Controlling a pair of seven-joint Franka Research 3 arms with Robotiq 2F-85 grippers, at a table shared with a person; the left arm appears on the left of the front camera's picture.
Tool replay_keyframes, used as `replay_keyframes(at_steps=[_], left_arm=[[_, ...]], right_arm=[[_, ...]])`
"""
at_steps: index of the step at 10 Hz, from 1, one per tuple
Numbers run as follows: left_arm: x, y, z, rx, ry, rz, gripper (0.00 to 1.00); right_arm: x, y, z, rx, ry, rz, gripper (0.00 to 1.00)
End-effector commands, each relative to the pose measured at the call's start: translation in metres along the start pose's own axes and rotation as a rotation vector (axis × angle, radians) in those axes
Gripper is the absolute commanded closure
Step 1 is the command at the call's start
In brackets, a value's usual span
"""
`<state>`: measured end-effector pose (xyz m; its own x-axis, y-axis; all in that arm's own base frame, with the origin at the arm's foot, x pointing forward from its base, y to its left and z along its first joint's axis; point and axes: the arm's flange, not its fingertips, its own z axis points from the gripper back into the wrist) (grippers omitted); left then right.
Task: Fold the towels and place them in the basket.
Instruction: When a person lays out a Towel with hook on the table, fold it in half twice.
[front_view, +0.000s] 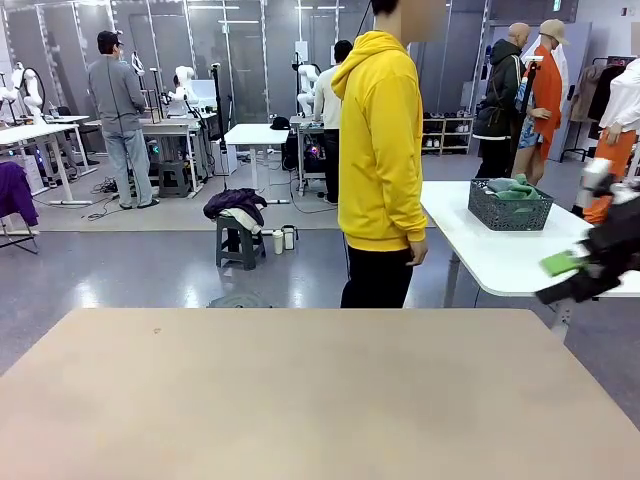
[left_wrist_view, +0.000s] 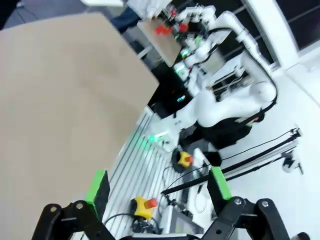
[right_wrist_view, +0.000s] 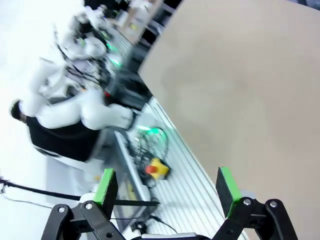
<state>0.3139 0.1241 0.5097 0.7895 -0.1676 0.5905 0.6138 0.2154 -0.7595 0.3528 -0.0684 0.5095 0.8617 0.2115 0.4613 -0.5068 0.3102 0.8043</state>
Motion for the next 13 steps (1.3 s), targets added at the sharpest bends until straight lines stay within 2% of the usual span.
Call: replay_keyframes(at_steps=[1,4,7,8,13], left_arm=[[-0.01,0.019,0.031,-0.051,-0.111,0.063,0.0],[-0.051,0.038,0.071,-0.051,-0.237,0.118,0.0],[-0.053,0.032,0.073,-0.034,-0.272,0.106,0.0],[-0.068,0.043,0.076,-0.03,-0.255,0.156,0.0],[-0.068,0.043,0.076,-0.03,-0.255,0.156,0.0]], right_arm=[[-0.017,-0.02,0.029,0.094,-0.12,-0.054,0.0],[-0.048,-0.041,0.057,0.147,-0.24,-0.107,0.0],[-0.05,-0.047,0.057,0.145,-0.23,-0.113,0.0],[-0.056,-0.047,0.066,0.137,-0.243,-0.146,0.0],[-0.056,-0.047,0.066,0.137,-0.243,-0.146,0.0]])
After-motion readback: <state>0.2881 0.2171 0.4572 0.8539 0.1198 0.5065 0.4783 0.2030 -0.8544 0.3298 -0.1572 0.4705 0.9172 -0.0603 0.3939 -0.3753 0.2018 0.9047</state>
